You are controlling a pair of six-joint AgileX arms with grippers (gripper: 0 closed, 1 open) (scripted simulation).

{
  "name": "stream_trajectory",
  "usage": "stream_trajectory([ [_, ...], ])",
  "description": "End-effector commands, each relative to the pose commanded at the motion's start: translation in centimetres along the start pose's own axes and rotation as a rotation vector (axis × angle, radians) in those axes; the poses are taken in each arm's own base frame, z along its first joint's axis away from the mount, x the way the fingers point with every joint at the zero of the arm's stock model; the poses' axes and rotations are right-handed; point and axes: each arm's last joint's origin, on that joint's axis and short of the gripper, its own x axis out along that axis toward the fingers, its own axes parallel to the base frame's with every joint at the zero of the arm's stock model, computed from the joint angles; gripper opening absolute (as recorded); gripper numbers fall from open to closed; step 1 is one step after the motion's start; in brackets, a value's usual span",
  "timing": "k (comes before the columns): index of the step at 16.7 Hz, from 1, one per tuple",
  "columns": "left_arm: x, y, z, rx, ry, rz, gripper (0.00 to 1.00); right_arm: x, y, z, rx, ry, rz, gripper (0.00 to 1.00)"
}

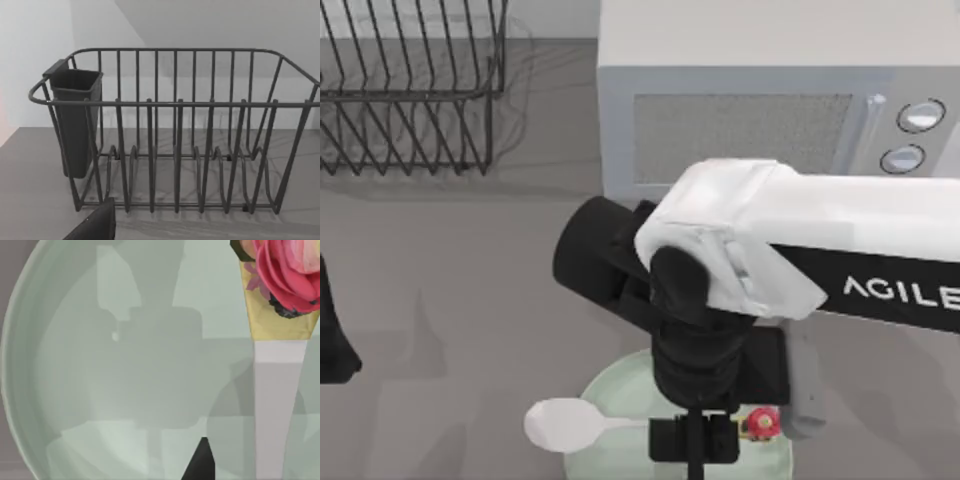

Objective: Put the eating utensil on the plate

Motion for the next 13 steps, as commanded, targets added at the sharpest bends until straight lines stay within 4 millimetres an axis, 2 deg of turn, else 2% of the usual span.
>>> stream_trajectory([
  [5,0.0,0.0,0.0,0.000,0.000,0.000,1.00,-0.3,0.2,0.5,0.016,-0.007,0.003,0.00],
  [13,0.0,0.0,0.0,0.000,0.000,0.000,1.00,-2.1,0.7,2.9,0.081,-0.035,0.038,0.00],
])
